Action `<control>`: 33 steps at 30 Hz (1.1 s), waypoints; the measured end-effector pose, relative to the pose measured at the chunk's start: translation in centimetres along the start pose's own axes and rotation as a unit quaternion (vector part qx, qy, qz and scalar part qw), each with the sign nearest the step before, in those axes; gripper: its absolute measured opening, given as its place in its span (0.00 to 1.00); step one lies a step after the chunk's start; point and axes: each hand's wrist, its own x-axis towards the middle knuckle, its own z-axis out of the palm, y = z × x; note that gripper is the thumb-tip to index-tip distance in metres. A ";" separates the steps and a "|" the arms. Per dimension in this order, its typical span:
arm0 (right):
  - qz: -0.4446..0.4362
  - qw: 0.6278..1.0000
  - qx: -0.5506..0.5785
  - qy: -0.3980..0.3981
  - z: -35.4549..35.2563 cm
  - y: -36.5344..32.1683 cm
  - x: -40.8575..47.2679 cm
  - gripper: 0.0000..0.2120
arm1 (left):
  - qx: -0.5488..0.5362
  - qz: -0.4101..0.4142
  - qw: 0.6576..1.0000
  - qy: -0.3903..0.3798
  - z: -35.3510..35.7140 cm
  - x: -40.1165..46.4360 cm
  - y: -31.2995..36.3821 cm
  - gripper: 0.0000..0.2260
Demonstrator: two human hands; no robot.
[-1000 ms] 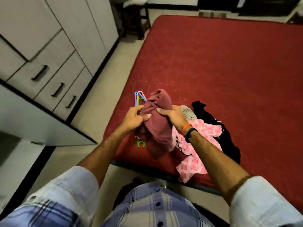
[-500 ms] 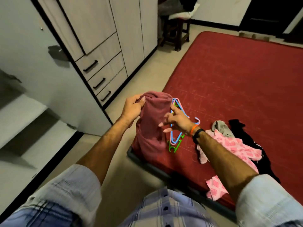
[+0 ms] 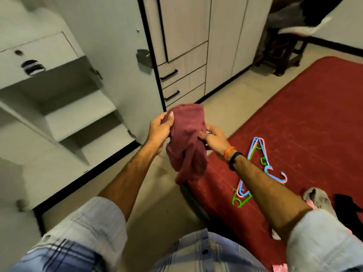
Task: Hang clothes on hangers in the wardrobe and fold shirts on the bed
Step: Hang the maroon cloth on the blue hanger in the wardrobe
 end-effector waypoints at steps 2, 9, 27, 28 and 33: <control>-0.015 0.999 0.046 -0.016 1.1 -1.0 0.8 0.03 | 0.006 -0.050 0.999 0.019 -1.1 -0.6 -1.0 0.17; 0.008 0.968 0.224 -0.115 5.2 -4.1 2.3 0.06 | 0.070 -0.164 0.984 -0.025 -3.8 -5.5 -5.5 0.24; -0.010 0.974 -0.145 -0.174 11.9 -0.5 2.9 0.21 | -0.302 -0.114 0.931 0.169 -10.8 -3.0 0.2 0.10; -0.004 0.971 -0.138 -0.196 12.3 -1.2 2.6 0.30 | -0.295 -0.110 0.934 0.168 -11.1 -3.2 0.4 0.12; -0.053 0.961 -0.094 -0.254 14.7 -2.0 2.6 0.06 | -0.265 -0.083 0.948 0.153 -12.8 -3.0 -0.3 0.20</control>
